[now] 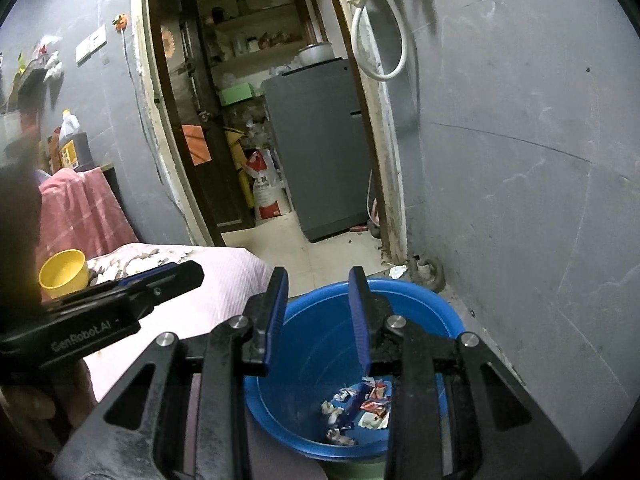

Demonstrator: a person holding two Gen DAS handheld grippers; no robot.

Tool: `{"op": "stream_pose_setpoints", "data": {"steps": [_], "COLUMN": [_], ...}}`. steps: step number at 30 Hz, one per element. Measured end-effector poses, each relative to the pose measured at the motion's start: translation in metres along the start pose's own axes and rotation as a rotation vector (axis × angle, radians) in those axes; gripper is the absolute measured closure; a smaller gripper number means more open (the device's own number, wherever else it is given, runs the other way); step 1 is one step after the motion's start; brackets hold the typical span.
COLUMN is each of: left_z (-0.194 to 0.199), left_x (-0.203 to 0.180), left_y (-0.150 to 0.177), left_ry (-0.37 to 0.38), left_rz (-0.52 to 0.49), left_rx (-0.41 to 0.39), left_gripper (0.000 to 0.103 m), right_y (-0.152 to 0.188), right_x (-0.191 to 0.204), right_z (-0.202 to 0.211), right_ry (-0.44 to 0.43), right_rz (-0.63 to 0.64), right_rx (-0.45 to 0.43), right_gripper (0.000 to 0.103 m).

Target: Collect trash

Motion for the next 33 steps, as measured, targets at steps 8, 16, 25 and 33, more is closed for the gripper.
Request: {"op": "stream_pose_setpoints", "data": {"steps": [8,16,25,33], "left_z": [0.021,0.069,0.14,0.216], "left_x": [-0.003,-0.002,0.004,0.007], "left_y": [0.001,0.005,0.027,0.06], "left_ry": [-0.021,-0.073,-0.177,-0.296], "left_rz": [-0.007,0.012,0.057,0.107], "left_rx": [-0.028,-0.074,-0.136,-0.212], "left_gripper": [0.076,0.071,0.059,0.044], "right_y": [-0.008,-0.012,-0.002,0.02], "right_x": [0.007,0.026,0.067,0.102], "right_z": [0.017,0.046,0.091,0.13], "right_ry": [-0.003,-0.03,-0.096,-0.15], "right_rz": [0.004,0.014,0.041,0.067], "right_rx": [-0.027,-0.048,-0.071,-0.08], "right_gripper": [0.065,0.062,0.048,0.03]}}
Point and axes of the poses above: each gripper's, at about its wrist camera, not at the fingertips, and z roughly against the way its jaws point, x to its left, y to its underside, the point moved 2 cm from there along -z, roughly the way its jaws point, and after that the axes turned 15 degrees about y, right-handed, at the moved point
